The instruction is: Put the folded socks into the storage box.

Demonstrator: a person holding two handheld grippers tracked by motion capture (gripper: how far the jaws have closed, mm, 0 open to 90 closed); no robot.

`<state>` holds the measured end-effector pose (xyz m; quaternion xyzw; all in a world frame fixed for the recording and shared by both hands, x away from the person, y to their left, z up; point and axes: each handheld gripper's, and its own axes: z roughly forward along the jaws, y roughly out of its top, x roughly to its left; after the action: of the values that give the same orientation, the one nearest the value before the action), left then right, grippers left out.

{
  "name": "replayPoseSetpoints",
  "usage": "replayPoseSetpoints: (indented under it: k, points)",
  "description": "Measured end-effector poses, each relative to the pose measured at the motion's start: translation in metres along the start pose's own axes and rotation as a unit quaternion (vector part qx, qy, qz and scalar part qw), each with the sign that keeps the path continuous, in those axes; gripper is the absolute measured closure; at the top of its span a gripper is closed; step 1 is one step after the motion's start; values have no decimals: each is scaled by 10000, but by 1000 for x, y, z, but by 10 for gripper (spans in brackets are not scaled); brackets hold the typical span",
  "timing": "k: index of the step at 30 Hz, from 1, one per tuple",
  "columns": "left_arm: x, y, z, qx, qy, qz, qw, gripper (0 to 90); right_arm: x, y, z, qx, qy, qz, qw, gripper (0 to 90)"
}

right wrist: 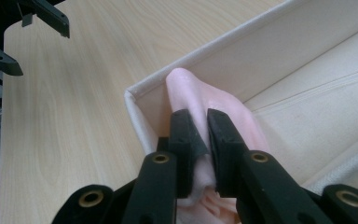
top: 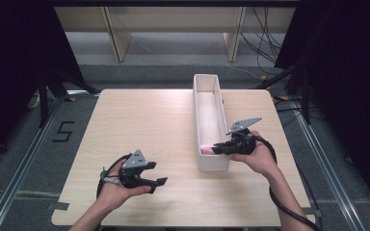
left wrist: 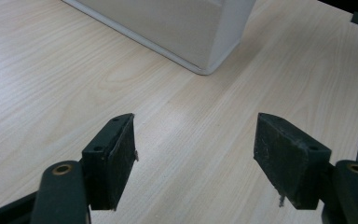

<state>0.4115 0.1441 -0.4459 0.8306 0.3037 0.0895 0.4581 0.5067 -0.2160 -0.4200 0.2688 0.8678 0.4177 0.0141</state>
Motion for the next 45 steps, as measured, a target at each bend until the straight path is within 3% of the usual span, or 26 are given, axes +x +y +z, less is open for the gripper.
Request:
replayPoseSetpoints:
  k: [8,14,19,20,21,24,34,44,45]
  points:
    - [0,0,0,-20,-7,-12,10000,290,-2,2,-2,-89,-15,25,10000,690]
    - [1,0,-2,19,28,19,10000,290,0,4,-11,-259,-79,201,9994,634]
    - [1,0,-1,-7,25,-13,10000,290,0,5,-22,-325,-160,93,9993,671]
    - [2,0,-2,77,51,85,9999,290,1,5,-23,-368,-210,87,9991,679]
    - [0,0,-1,-19,12,-18,10000,290,1,6,-26,-305,-247,49,9992,686]
    - [0,0,0,-26,-6,-18,10000,290,5,6,-29,-154,-228,57,9996,702]
    - [0,0,-1,-11,25,-10,10000,291,6,1,-28,94,-344,-83,9993,740]
    - [0,-1,-1,10,0,16,10000,291,5,1,-28,164,-491,-346,9981,734]
    - [0,-1,-1,12,2,14,10000,291,6,1,-27,146,-456,-280,9985,728]
